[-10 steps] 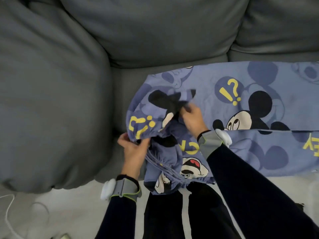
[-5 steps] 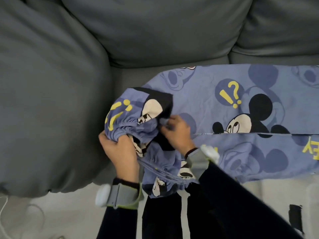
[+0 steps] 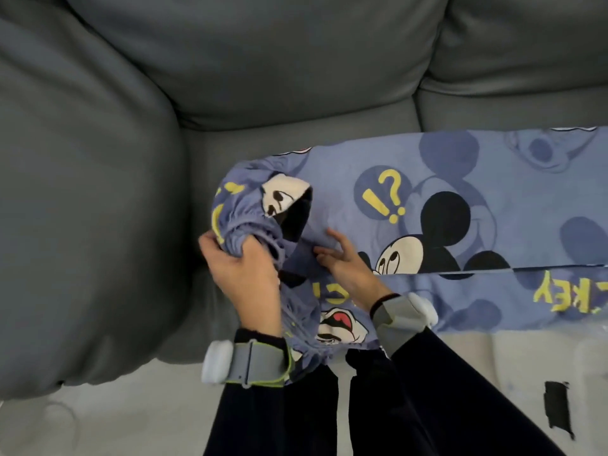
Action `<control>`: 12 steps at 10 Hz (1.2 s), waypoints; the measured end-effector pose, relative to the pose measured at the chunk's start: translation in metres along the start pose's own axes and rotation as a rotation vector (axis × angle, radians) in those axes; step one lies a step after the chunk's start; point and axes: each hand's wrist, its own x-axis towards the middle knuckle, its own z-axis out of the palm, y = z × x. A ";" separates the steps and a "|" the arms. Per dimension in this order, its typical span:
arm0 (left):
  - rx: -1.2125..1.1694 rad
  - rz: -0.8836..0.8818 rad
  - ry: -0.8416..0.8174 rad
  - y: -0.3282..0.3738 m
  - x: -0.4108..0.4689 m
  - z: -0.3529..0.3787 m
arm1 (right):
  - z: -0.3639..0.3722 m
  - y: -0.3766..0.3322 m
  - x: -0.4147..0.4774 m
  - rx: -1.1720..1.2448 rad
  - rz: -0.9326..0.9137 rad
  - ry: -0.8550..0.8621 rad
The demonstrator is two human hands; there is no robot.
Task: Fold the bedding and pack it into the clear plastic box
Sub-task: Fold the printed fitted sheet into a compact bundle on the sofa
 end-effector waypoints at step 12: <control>0.888 0.517 -1.000 -0.066 -0.001 0.169 | -0.194 -0.062 0.013 -0.487 -0.167 0.340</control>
